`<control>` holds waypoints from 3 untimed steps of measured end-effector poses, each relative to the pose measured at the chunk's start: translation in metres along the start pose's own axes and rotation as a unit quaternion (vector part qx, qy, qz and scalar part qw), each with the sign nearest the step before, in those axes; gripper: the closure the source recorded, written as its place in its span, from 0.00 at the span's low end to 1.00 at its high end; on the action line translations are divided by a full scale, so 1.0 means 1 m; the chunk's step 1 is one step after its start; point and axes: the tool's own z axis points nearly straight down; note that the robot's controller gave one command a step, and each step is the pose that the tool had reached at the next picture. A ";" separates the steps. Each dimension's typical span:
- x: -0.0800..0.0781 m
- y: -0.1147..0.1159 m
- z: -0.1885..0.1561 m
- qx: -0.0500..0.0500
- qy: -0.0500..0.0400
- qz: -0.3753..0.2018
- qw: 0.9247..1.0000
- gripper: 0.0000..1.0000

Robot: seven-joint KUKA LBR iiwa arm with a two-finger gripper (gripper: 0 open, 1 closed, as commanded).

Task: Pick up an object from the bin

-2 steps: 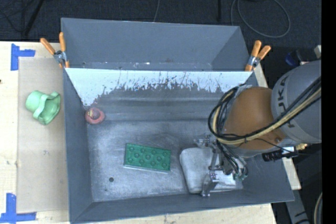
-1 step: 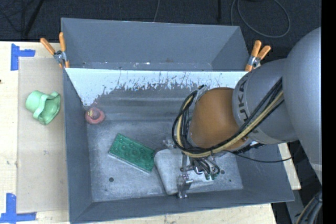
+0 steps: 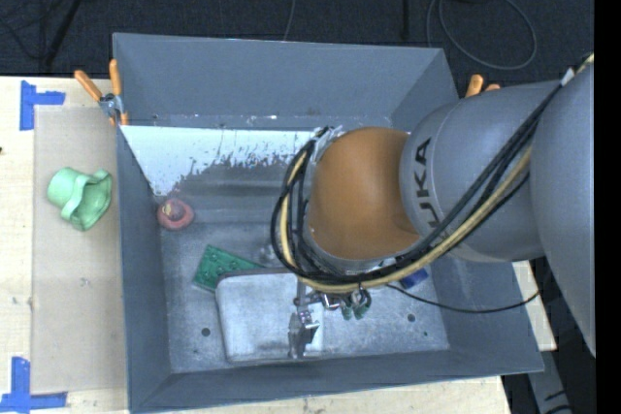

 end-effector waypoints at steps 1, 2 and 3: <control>0.001 -0.084 0.029 0.003 0.006 -0.007 1.000 0.00; 0.027 -0.155 -0.039 0.004 0.002 -0.027 1.000 0.00; -0.033 -0.209 0.015 0.002 0.003 0.008 1.000 0.00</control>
Offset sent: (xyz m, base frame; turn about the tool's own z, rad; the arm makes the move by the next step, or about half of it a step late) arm 0.0117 -0.0780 -0.0274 -0.0206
